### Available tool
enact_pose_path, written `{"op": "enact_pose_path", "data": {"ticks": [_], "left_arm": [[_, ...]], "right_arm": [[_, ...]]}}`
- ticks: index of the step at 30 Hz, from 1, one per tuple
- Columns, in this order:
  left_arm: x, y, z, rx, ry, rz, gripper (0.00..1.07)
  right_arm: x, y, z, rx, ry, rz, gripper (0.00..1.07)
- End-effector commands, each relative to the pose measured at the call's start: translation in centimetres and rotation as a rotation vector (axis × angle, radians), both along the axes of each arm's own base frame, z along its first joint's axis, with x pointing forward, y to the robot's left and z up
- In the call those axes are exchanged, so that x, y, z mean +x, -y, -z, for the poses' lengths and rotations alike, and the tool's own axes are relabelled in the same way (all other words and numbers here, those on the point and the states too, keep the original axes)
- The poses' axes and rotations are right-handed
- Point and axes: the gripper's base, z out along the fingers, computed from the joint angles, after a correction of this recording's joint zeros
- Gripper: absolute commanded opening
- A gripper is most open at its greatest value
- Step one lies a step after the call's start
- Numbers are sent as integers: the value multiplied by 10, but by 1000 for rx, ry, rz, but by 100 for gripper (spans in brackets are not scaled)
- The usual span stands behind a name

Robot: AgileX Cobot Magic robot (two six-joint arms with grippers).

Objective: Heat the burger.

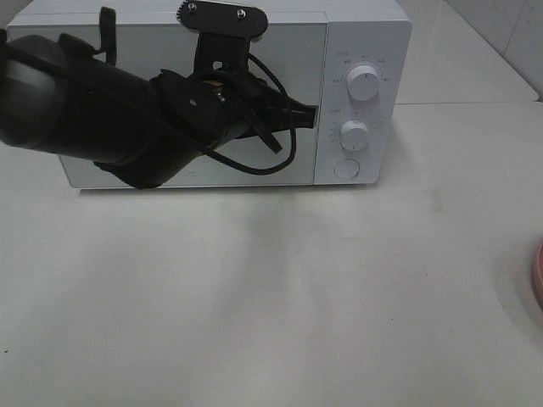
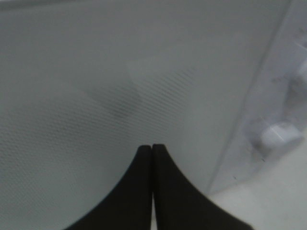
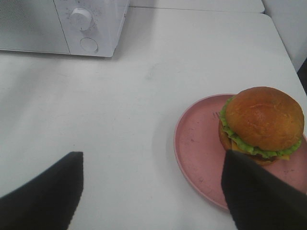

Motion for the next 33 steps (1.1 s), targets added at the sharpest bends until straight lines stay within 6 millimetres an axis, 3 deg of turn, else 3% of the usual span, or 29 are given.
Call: {"op": "enact_pose_path", "data": {"ticks": [1, 8, 13, 20, 22, 23, 24, 25, 26, 27, 28, 29, 33], "left_arm": [[-18, 2, -7, 22, -102, 179, 0], [-35, -9, -12, 53, -264, 390, 0], [-39, -36, -18, 66, -465, 550, 0], [-38, -76, -30, 99, -658, 473, 1], [-36, -100, -40, 109, -726, 365, 22], [-36, -100, -40, 109, -726, 365, 22], [-36, -115, -45, 114, -766, 308, 49], [-36, -123, -49, 109, -779, 271, 67], [-36, -123, -49, 109, -779, 271, 67], [-36, -138, -56, 117, -793, 217, 96], [-36, -138, -56, 117, -793, 217, 96], [-35, -152, -62, 146, -788, 184, 100], [-39, -175, -74, 168, -804, 128, 98]], "right_arm": [[-4, 0, 0, 3, 29, 7, 76], [-4, 0, 0, 3, 29, 7, 76], [-4, 0, 0, 3, 29, 7, 76], [-4, 0, 0, 3, 29, 7, 76], [-4, 0, 0, 3, 29, 7, 76], [-4, 0, 0, 3, 29, 7, 76], [-4, 0, 0, 3, 29, 7, 76], [-4, 0, 0, 3, 29, 7, 76], [-4, 0, 0, 3, 29, 7, 76], [-4, 0, 0, 3, 29, 7, 76], [-4, 0, 0, 3, 29, 7, 76], [-4, 0, 0, 3, 29, 7, 76], [-4, 0, 0, 3, 29, 7, 76]]}}
